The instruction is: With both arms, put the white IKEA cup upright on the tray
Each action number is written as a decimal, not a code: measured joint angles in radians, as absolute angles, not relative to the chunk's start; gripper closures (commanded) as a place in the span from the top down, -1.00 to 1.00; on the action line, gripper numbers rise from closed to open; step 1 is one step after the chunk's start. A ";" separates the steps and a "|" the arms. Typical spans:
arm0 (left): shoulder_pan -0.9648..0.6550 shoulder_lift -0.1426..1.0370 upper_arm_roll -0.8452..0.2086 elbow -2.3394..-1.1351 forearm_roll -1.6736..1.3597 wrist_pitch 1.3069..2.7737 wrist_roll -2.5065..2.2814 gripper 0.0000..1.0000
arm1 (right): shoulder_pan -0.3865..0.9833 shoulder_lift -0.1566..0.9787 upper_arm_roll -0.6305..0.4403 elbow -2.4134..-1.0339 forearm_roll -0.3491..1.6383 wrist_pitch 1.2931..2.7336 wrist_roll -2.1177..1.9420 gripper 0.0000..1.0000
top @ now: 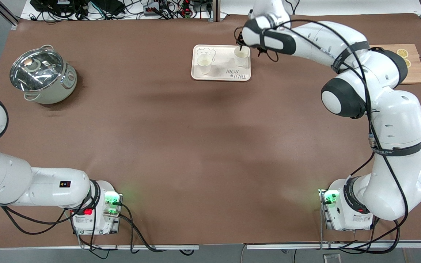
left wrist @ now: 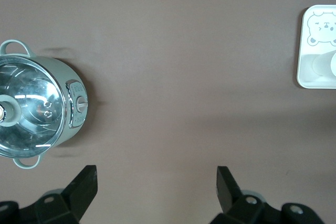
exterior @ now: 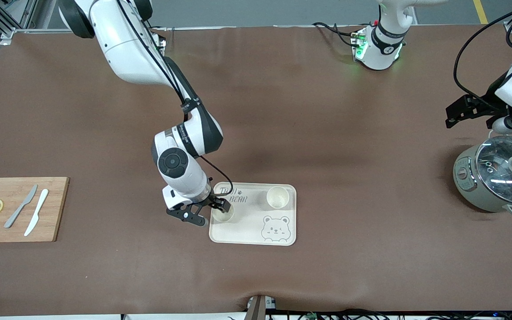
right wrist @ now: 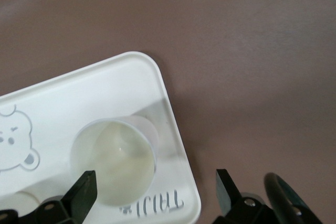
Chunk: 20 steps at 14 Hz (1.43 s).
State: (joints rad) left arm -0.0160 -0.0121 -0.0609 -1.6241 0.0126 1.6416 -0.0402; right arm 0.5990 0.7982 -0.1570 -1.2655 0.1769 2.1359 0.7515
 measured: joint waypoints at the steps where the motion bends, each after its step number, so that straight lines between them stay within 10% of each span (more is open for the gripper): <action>1: -0.015 -0.012 -0.061 -1.624 0.013 1.642 -0.040 1.00 | 0.596 0.780 -0.159 -1.221 0.177 2.045 0.752 1.00; 12: -0.012 -0.012 -0.061 -1.623 0.013 1.642 -0.040 1.00 | 0.297 0.393 -0.167 -1.045 0.175 1.356 0.297 1.00; 20: -0.011 -0.012 -0.061 -1.623 0.013 1.642 -0.040 1.00 | 0.065 0.270 -0.167 -1.049 0.091 1.234 0.023 1.00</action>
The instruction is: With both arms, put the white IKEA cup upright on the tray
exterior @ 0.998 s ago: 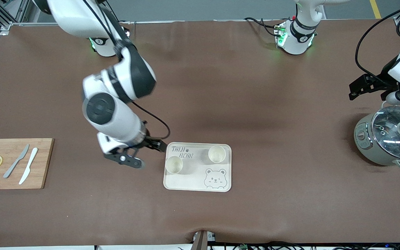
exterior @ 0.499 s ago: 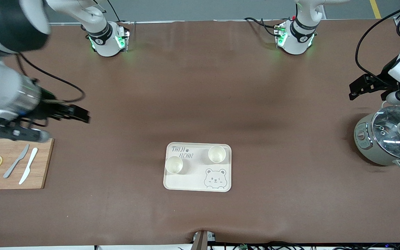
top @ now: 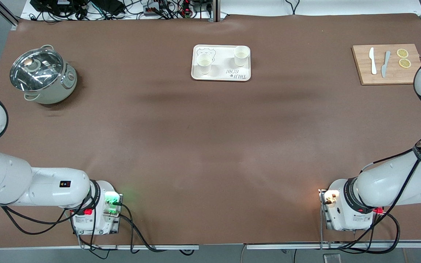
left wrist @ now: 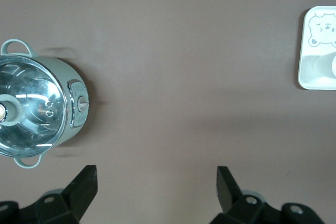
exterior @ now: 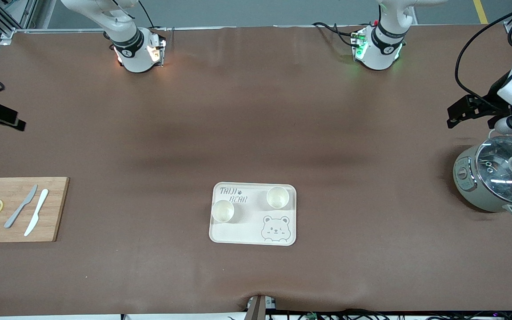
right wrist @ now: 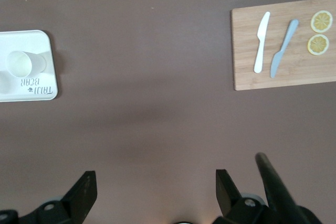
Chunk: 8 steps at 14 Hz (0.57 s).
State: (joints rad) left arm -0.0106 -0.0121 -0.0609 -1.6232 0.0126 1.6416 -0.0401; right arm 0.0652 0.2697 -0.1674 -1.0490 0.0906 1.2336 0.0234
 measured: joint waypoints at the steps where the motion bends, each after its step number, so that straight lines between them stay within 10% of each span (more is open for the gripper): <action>1: -0.011 -0.012 -0.061 -1.623 0.013 1.642 -0.040 1.00 | 0.059 0.254 -0.167 -1.077 0.074 1.251 0.022 1.00; 8: -0.010 -0.008 -0.061 -1.625 0.013 1.642 -0.040 1.00 | 0.047 0.141 -0.164 -1.384 -0.011 1.468 -0.014 1.00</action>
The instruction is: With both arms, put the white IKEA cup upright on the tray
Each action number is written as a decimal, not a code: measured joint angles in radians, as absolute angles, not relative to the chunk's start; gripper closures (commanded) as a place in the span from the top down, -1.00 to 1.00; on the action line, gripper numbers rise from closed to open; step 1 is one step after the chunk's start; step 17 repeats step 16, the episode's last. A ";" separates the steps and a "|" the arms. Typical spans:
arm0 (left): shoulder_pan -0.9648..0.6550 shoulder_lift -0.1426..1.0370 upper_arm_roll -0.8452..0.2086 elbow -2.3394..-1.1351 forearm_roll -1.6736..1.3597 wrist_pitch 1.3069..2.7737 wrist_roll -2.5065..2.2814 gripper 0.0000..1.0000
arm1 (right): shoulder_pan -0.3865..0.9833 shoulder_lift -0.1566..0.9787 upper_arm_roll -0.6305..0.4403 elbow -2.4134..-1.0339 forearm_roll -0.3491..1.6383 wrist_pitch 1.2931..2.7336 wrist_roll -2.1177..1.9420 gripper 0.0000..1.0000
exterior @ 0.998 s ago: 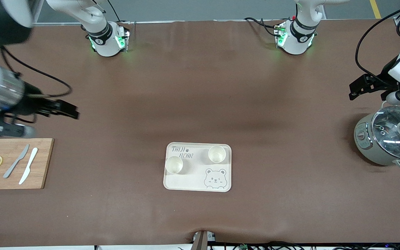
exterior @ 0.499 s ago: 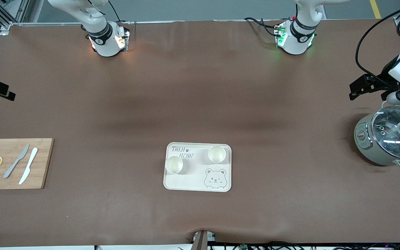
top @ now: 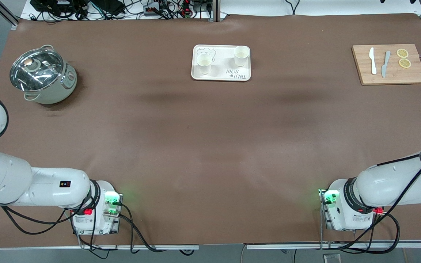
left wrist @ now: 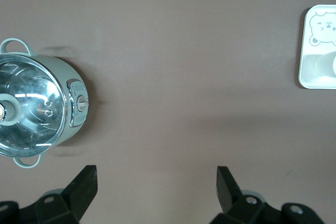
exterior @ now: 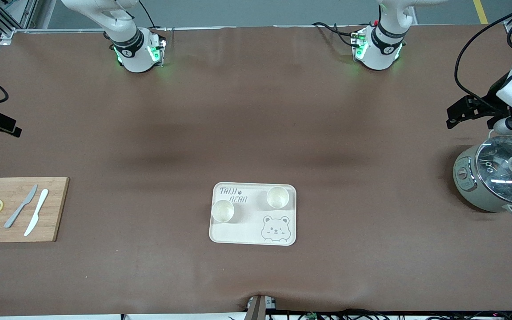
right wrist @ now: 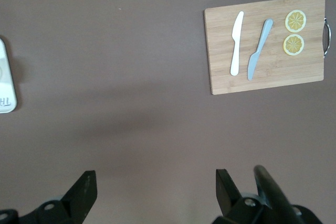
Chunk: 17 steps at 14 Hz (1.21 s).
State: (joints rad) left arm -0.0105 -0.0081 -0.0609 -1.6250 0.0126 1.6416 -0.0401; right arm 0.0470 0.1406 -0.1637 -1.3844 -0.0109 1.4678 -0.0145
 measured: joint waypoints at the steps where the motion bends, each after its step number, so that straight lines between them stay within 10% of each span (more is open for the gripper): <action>1: -0.010 -0.007 -0.061 -1.625 0.013 1.642 -0.040 1.00 | 0.026 0.140 -0.164 -1.391 -0.016 1.477 -0.052 1.00; 17: -0.010 -0.006 -0.061 -1.625 0.013 1.642 -0.040 1.00 | 0.036 0.127 -0.135 -1.512 0.001 1.601 0.044 1.00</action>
